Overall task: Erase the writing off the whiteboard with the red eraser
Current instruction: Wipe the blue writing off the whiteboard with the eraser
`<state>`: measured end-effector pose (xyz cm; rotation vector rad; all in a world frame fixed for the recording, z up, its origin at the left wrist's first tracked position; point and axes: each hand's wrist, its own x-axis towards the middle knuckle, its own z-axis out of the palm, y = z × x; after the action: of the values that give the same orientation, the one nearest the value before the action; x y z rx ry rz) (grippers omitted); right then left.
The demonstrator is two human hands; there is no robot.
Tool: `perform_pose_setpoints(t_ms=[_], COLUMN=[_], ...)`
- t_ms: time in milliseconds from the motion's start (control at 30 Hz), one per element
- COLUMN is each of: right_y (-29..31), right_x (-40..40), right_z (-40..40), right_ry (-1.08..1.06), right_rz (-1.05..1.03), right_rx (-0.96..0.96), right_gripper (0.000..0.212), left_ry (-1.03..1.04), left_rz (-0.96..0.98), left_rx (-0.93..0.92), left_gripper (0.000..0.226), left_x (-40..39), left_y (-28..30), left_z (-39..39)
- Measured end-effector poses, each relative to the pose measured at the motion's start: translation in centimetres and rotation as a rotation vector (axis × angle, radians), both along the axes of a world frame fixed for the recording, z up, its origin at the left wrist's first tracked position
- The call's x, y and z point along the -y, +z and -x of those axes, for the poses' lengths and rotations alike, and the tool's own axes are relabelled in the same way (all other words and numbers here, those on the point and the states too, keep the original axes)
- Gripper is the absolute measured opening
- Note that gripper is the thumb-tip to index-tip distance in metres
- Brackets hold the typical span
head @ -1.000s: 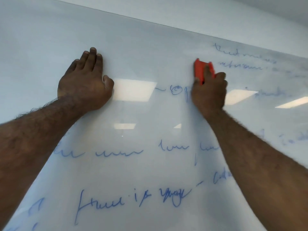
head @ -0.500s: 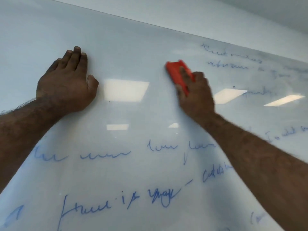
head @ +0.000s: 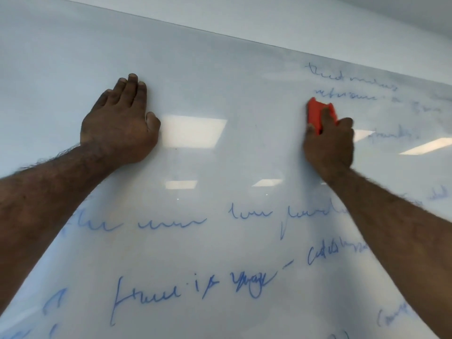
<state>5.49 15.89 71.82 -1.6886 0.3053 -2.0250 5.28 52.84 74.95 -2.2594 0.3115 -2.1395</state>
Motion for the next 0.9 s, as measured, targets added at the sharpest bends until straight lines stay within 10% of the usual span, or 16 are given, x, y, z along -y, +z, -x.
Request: perform_pose_setpoints(t_ms=[400, 733, 900], right_y=[-3.4, -4.1, -3.3], right_x=[-17.3, -8.9, -17.7], right_z=[1.3, 0.4, 0.8], right_ry=[-0.080, -0.052, -0.005], right_rz=[0.805, -0.003, 0.054], right_rx=[0.081, -0.004, 0.045], right_gripper=[0.056, 0.062, 0.061], left_ry=[0.033, 0.082, 0.058], left_rz=[-0.046, -0.012, 0.010], left_rx=[-0.018, -0.026, -0.058], left_gripper=[0.084, 0.094, 0.098], left_x=[-8.7, -21.3, -24.4], left_y=[0.8, 1.0, 0.4], left_z=[0.1, -0.5, 0.4])
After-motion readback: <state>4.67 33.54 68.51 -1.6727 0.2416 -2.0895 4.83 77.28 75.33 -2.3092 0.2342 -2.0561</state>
